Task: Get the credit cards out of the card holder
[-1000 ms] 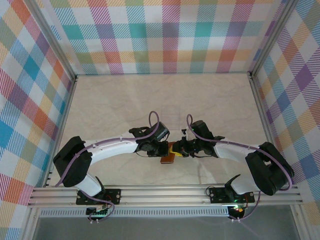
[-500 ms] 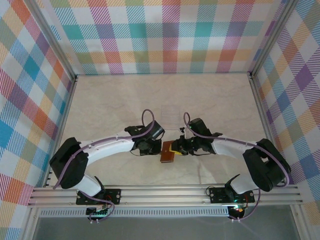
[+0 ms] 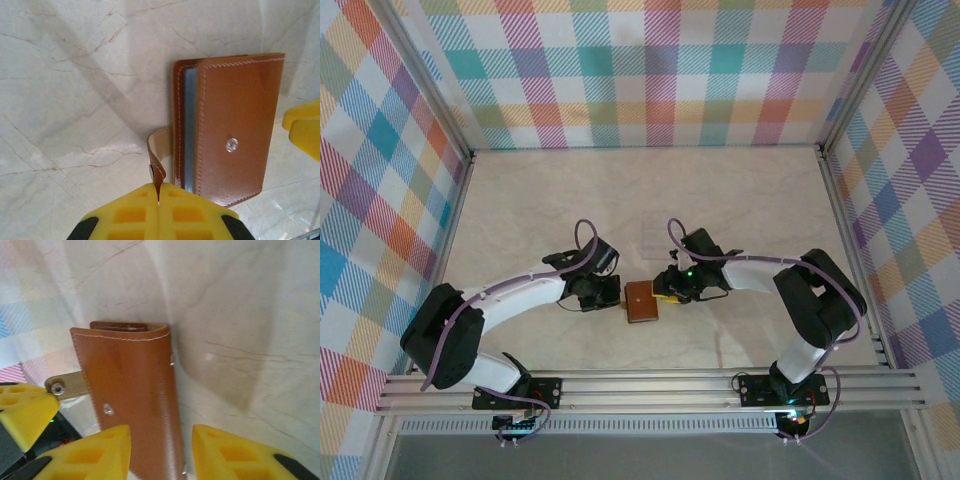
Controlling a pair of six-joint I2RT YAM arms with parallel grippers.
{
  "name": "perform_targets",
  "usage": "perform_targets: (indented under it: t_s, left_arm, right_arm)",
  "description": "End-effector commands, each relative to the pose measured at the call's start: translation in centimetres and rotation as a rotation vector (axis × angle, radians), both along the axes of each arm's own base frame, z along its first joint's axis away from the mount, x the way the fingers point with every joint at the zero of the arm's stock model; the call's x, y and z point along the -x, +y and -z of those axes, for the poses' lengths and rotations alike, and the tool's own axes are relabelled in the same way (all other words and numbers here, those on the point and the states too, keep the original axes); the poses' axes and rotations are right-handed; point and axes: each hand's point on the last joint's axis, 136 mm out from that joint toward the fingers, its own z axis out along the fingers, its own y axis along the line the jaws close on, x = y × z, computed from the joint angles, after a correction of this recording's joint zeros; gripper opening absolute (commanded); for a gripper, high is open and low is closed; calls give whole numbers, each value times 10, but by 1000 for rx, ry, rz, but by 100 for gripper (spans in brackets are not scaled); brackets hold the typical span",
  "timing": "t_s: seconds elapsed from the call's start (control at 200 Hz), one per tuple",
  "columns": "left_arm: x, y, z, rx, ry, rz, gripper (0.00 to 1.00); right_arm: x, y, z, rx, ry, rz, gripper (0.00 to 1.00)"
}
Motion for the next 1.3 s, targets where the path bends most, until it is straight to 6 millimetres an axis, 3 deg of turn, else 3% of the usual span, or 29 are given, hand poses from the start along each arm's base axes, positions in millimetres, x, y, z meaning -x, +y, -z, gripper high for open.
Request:
perform_targets:
  t_s: [0.0,0.13,0.355,0.485,0.61,0.795,1.295]
  left_arm:
    - [2,-5,5,55,20,34,2]
    - [2,3,12,59,37,20,2]
    - [3,12,23,98,63,-19,2]
    - [4,18,28,108,70,-39,2]
    - [5,22,30,123,74,-51,2]
    - [8,27,33,138,79,-59,2]
    - [9,27,39,149,98,-56,2]
  right_arm:
    - [1,-14,1,116,-11,-2,43]
    - [6,-16,-7,190,-42,-19,58]
    - [13,-7,-19,341,-71,-71,75]
    - [14,-1,-17,444,-68,-96,91]
    - [13,4,-13,527,-77,-107,99]
    - [11,8,-5,637,-74,-121,100]
    - [12,34,0,623,-78,-165,100]
